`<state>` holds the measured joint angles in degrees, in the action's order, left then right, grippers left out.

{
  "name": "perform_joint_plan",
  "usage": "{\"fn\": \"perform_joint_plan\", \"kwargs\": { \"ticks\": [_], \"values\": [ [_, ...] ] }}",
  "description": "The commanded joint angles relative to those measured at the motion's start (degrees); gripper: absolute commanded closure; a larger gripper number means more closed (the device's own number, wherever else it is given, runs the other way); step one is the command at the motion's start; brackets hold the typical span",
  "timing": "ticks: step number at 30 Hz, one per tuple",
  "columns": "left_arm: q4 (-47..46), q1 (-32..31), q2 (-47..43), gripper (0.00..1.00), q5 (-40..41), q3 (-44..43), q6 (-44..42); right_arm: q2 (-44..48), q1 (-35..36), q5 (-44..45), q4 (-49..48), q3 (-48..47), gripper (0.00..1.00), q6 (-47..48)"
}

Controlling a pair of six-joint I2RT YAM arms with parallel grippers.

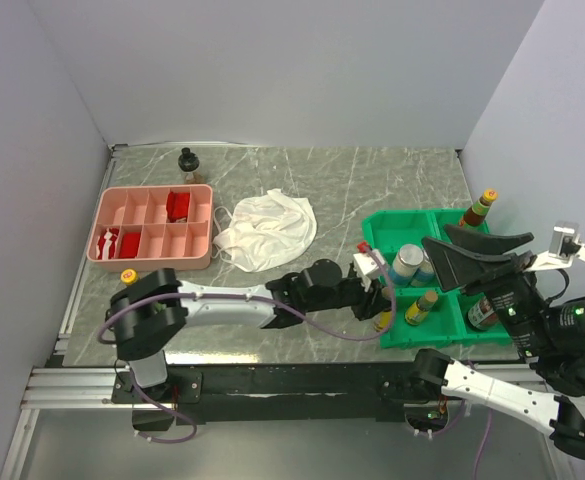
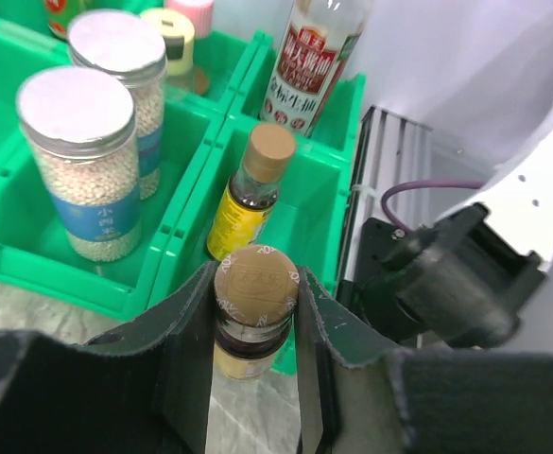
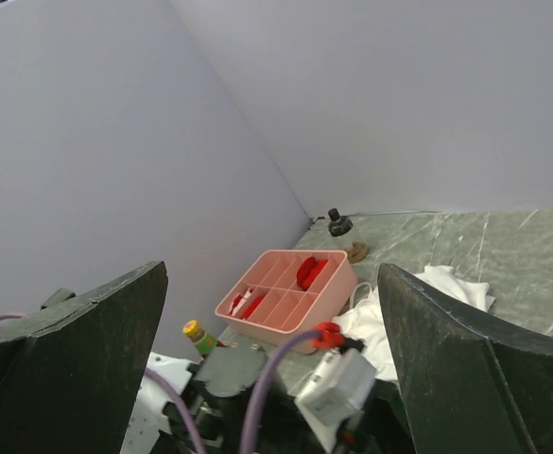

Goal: Organize the condiment bottles
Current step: Place the bottle in the storage box.

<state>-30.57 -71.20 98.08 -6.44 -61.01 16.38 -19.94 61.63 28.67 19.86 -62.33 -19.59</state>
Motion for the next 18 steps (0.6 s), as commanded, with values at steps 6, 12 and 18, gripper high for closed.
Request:
{"fn": "perform_joint_plan", "kwargs": {
  "ticks": [6,12,18],
  "values": [
    [-6.87,-0.96,7.64,0.99,-2.97,-11.23,-0.74,3.42,0.25,0.16,-0.43,0.80,0.00,1.05],
    [-7.14,-1.40,10.81,0.99,-3.14,-14.22,-1.61,2.89,0.16,-0.10,0.53,0.36,0.00,1.05],
    [-7.93,-1.40,14.84,0.99,-3.14,-16.24,-2.67,3.51,0.25,0.60,-0.26,1.85,0.00,0.87]
  ]
}}
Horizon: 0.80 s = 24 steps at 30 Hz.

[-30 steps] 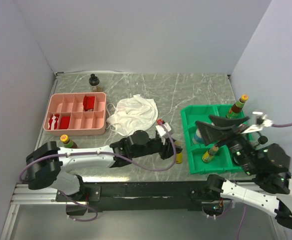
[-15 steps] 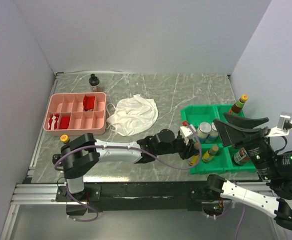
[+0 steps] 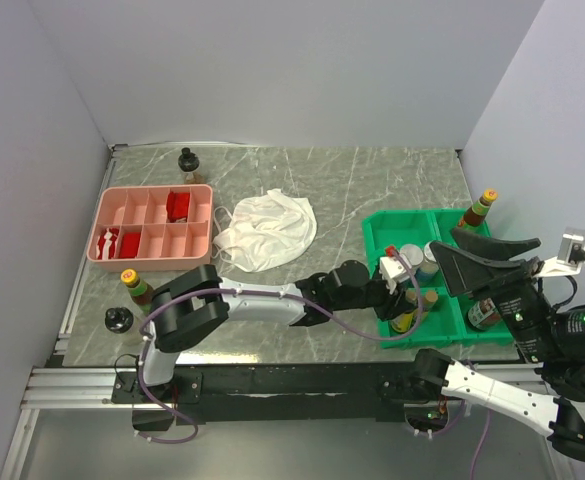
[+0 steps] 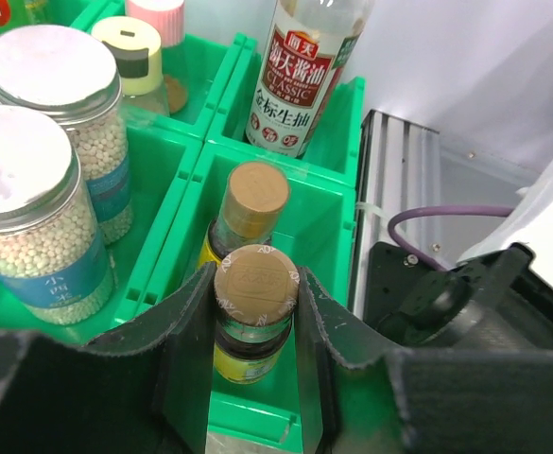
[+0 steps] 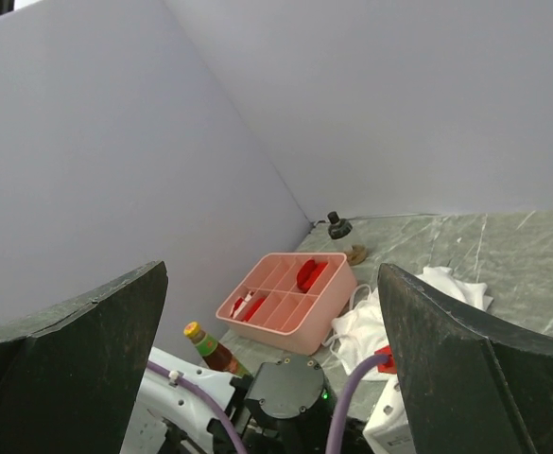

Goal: Organize the condiment bottles
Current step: Place the bottle in the storage box.

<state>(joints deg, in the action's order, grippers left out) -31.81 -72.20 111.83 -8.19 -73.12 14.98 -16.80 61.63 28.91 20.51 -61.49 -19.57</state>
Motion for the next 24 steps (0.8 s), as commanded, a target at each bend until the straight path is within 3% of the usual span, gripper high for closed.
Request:
{"fn": "perform_joint_plan", "kwargs": {
  "ticks": [1,5,8,11,12,15,21,24],
  "values": [
    [-7.03,-0.39,1.54,0.99,-1.57,-4.39,-1.27,0.54,0.16,0.54,-1.09,1.55,0.00,0.85],
    [-8.09,-0.48,4.27,0.98,-1.92,-6.06,-1.27,0.89,0.16,1.15,-1.00,1.99,0.00,1.03],
    [-8.96,-0.66,5.76,0.92,-1.40,-6.42,-2.06,1.33,0.16,1.24,-0.74,1.99,0.00,1.03],
    [-9.85,-0.83,6.56,0.76,-2.10,-6.59,-2.41,1.77,0.25,1.42,-0.74,2.34,0.00,1.20],
    [-9.67,-1.09,6.64,0.60,-2.10,-6.68,-2.76,1.85,0.25,1.50,-0.65,2.34,0.00,1.20],
    [-8.71,-1.71,6.12,0.37,-0.96,-6.59,-3.82,2.03,0.25,1.77,-0.12,2.17,0.00,1.20],
    [-8.09,-2.24,2.70,0.05,1.33,-4.14,-3.56,1.68,0.25,2.65,0.32,2.08,0.00,1.03],
    [-7.74,-2.24,-0.37,0.01,3.34,-1.86,-2.07,0.63,0.25,4.57,1.54,1.38,0.00,0.24]
  ]
}}
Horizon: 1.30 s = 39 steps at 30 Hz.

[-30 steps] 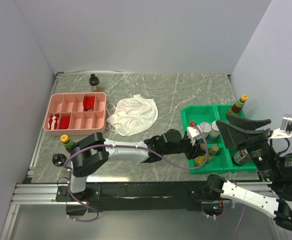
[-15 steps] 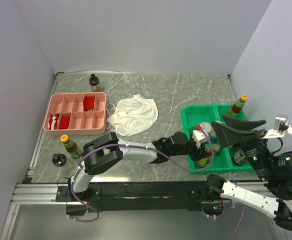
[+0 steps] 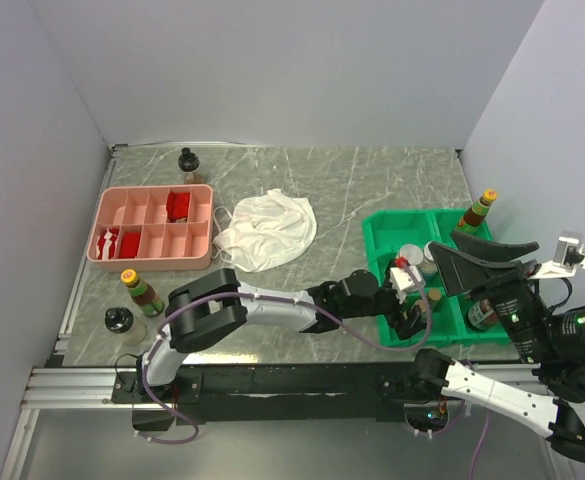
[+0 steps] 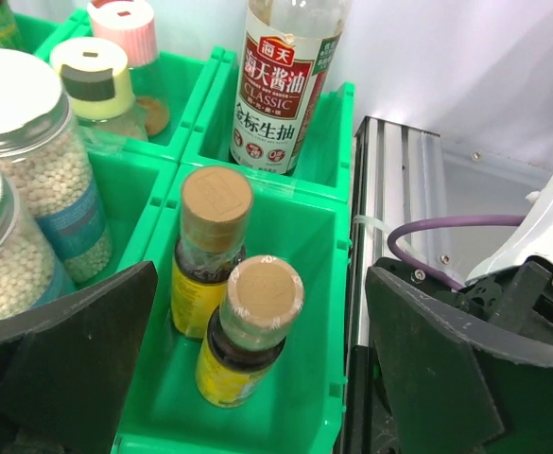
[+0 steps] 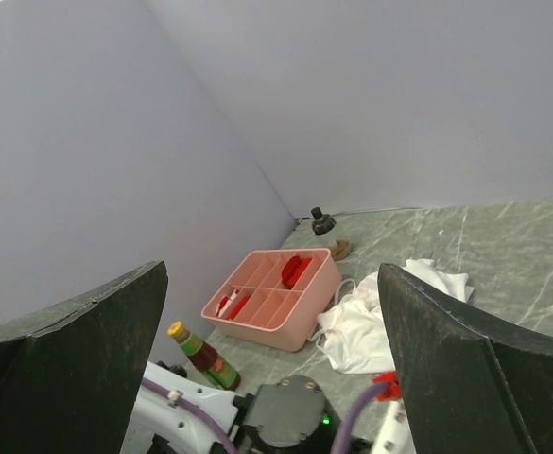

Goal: Organize the condiment bottles
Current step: Place the bottle in the storage box, then move the storage box to the center of the board.

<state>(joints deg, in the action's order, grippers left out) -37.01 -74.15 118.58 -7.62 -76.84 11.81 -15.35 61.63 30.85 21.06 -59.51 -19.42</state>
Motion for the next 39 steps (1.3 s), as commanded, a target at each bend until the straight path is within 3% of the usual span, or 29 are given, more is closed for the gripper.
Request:
{"fn": "perform_joint_plan", "kwargs": {
  "ticks": [1,8,15,19,22,23,29,33,35,39],
  "values": [
    [-2.62,-0.29,-8.10,0.01,3.31,4.04,1.63,-1.17,0.25,3.42,2.05,-1.22,0.00,-0.96],
    [-0.78,-0.29,-19.34,0.03,8.83,15.48,8.91,-4.94,0.25,11.15,6.62,-3.16,0.00,-6.50],
    [12.38,-0.21,-34.27,0.03,31.94,25.33,18.93,-7.67,0.25,13.19,10.32,-1.15,0.00,-6.69],
    [31.15,-0.21,-41.05,0.03,45.30,26.91,27.89,-11.53,0.16,7.13,11.72,0.27,0.00,-3.96],
    [41.55,-0.21,-46.68,0.04,54.97,28.49,38.08,-17.14,0.16,3.26,12.16,0.44,0.00,-3.78],
    [49.07,-0.21,-49.74,0.03,59.43,28.93,44.20,-18.03,0.25,2.47,11.82,0.62,0.00,-3.87],
    [79.61,0.23,-60.73,0.06,69.75,29.29,74.52,-21.73,0.07,-3.33,5.84,5.36,0.00,-4.22],
    [107.68,1.81,-63.21,0.08,74.06,26.49,93.79,-22.61,0.07,-5.36,1.54,8.61,0.00,-4.31],
    [115.73,5.48,-62.69,0.09,75.11,25.43,100.74,-23.31,0.07,-6.24,0.48,9.23,0.00,-4.31],
    [115.07,16.74,-61.90,0.07,74.50,24.11,94.02,-24.81,0.07,-7.29,-1.46,10.46,0.00,-4.75]
  ]
}}
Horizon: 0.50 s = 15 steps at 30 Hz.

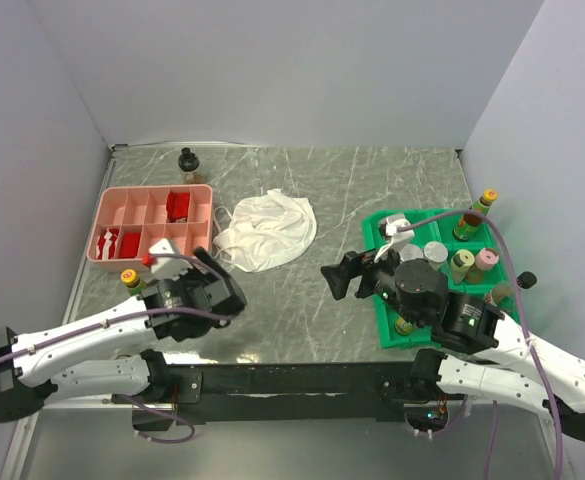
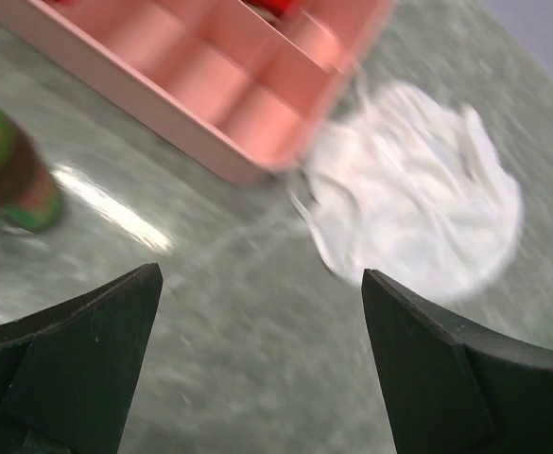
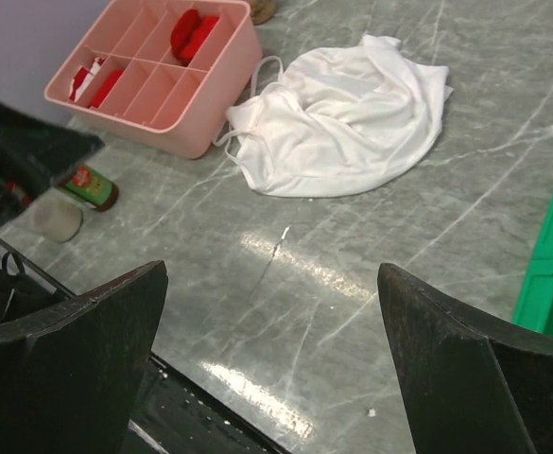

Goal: Organize the condiment bottles
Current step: Move the storage box to the center of the board.

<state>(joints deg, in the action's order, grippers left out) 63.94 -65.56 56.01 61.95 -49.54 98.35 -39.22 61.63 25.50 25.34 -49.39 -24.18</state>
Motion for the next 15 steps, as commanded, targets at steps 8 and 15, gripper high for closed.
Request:
{"fn": "perform_joint_plan", "kwargs": {
  "ticks": [8,15],
  "values": [
    [14.63,18.96,6.65,0.07,9.41,-10.22,-4.30,-3.93,0.07,-2.56,-6.27,2.01,0.00,-0.34],
    [13.58,25.56,6.04,0.08,9.94,-10.76,-5.97,-3.41,0.07,-2.47,-7.41,3.42,0.00,0.01]
  ]
}}
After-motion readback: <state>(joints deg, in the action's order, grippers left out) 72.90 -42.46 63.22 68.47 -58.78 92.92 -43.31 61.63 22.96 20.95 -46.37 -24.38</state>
